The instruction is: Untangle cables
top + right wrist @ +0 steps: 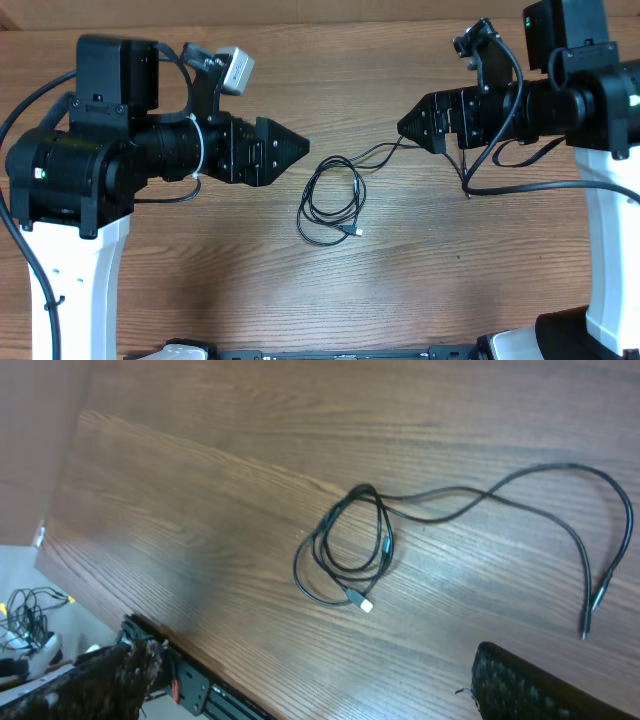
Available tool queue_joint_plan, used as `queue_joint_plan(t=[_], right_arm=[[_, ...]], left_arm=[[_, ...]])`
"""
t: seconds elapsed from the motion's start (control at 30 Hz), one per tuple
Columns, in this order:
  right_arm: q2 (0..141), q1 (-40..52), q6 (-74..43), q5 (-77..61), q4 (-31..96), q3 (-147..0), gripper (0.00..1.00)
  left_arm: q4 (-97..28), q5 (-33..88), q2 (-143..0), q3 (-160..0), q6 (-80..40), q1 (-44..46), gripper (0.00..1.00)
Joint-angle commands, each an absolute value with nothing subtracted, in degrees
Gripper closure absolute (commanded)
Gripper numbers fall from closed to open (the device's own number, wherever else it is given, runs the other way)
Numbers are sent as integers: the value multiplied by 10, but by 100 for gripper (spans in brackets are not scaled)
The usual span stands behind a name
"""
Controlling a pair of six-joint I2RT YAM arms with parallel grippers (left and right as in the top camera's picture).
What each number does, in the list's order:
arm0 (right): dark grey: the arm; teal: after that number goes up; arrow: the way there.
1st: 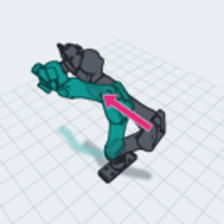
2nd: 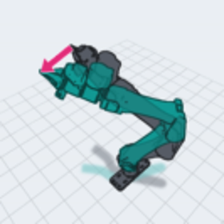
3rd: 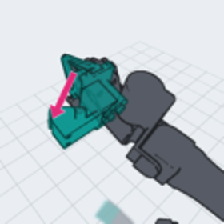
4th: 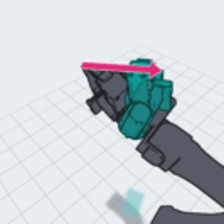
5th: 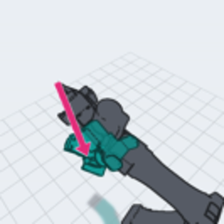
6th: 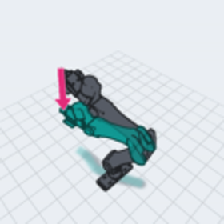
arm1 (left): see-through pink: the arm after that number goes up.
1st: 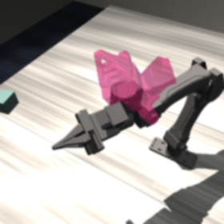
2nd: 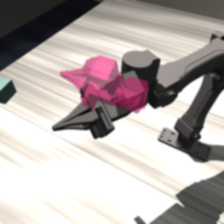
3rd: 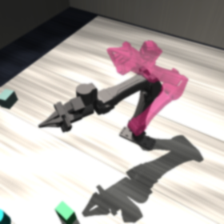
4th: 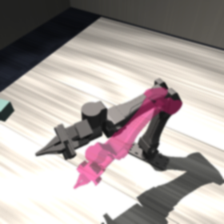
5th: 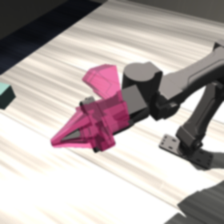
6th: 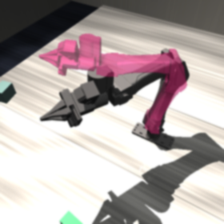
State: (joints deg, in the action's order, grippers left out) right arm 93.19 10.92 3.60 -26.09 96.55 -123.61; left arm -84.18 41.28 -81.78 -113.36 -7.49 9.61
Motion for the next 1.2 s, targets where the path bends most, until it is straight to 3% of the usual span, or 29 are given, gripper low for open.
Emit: queue_joint_plan(t=[0.0,0.2,0.5,0.77,0.97,1.17], right_arm=[[938,112,34,-253,954,-1205,0],[947,112,34,-258,891,-1101,1],[981,116,34,-292,766,-919,16],[1047,176,34,-292,670,-834,15],[1089,227,16,-257,568,-790,7],[1133,230,-16,-232,510,-779,11]], left_arm=[[-860,316,-821,-1141,-60,92,9],[-876,268,-821,-1117,-60,92,15],[-858,267,-821,-1058,-90,92,16],[-850,297,-821,-1058,-90,93,11],[-854,303,-821,-1058,-90,93,11],[-863,303,-821,-1058,-90,93,9]])
